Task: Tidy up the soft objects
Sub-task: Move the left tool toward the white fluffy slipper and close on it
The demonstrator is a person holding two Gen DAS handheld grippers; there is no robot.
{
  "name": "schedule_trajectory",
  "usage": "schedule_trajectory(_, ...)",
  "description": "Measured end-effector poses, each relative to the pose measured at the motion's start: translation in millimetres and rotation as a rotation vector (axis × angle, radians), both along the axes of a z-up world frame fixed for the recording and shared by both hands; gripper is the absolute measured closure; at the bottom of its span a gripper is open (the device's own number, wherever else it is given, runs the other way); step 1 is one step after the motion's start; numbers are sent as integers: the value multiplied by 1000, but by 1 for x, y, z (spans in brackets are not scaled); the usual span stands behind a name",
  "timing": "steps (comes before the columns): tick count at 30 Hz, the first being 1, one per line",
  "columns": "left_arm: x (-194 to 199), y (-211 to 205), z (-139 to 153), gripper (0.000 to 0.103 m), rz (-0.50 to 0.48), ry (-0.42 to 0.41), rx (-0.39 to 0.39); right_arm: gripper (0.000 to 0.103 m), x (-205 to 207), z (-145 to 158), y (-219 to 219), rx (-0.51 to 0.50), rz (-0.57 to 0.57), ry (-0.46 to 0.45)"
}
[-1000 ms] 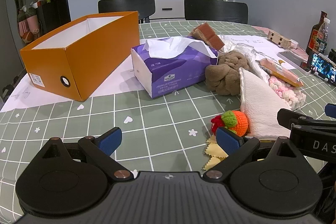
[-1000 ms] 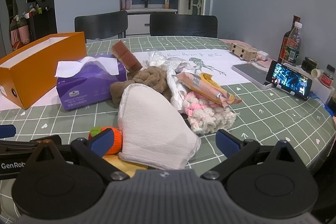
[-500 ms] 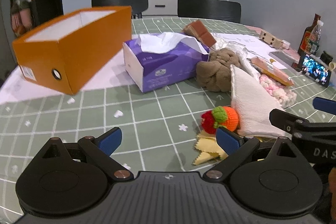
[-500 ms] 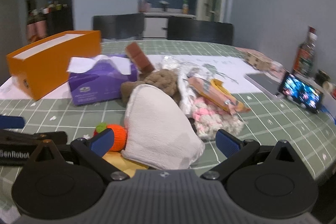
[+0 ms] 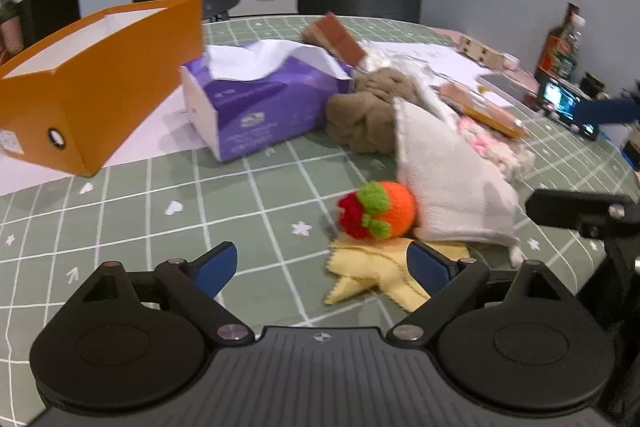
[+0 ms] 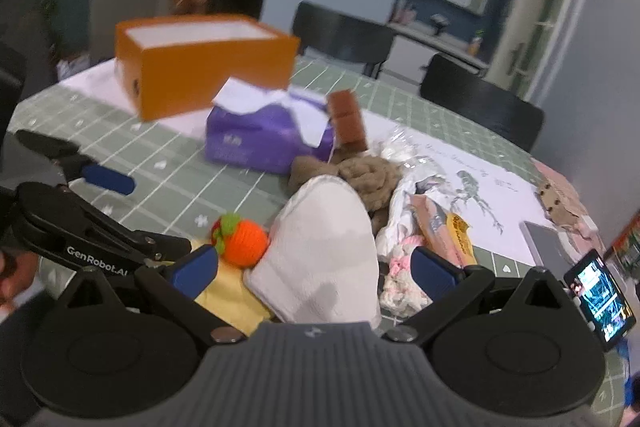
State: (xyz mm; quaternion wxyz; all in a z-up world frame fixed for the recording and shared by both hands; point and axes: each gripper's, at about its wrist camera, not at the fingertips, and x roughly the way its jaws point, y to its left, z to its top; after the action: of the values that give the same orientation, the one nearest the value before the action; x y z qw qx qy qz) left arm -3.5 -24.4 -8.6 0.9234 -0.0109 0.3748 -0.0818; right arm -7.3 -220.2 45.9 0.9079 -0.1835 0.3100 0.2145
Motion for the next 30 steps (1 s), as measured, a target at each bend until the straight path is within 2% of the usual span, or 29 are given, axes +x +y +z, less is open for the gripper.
schedule_trajectory(4,-1,-5,3,2,-35,0,-58,3,11,10,-8,-11,25,31)
schedule_trajectory(5,-1,-6,4,6,-40,2,-70,3,14,13,-10,-15,26,27)
schedule_trajectory(7,1,-8,3,28,-29,0,-76,4,21,17,-13,-24,30,15)
schedule_trajectory(9,1,-12,3,32,-8,-25,-42,4,33,18,-18,-35,24,21)
schedule_trajectory(12,2,-15,5,30,13,-54,-31,4,57,16,-30,-22,-12,61)
schedule_trajectory(13,4,-14,6,24,13,-55,-47,4,64,15,-35,-12,-30,64)
schedule_trajectory(15,7,-15,8,19,11,-45,-71,4,77,12,-43,-11,-53,70)
schedule_trajectory(17,11,-24,10,20,-23,-37,-33,8,87,8,-48,-17,-58,77)
schedule_trajectory(20,13,-38,14,20,-67,-84,21,14,101,1,-53,-29,-64,102)
schedule_trajectory(23,23,-47,16,19,-111,-96,11,14,110,-5,-56,-36,-75,116)
schedule_trajectory(24,26,-50,17,16,-126,-101,7,14,113,-7,-57,-37,-74,121)
schedule_trajectory(30,61,-68,10,15,-156,-41,6,14,132,-15,-60,-42,-81,133)
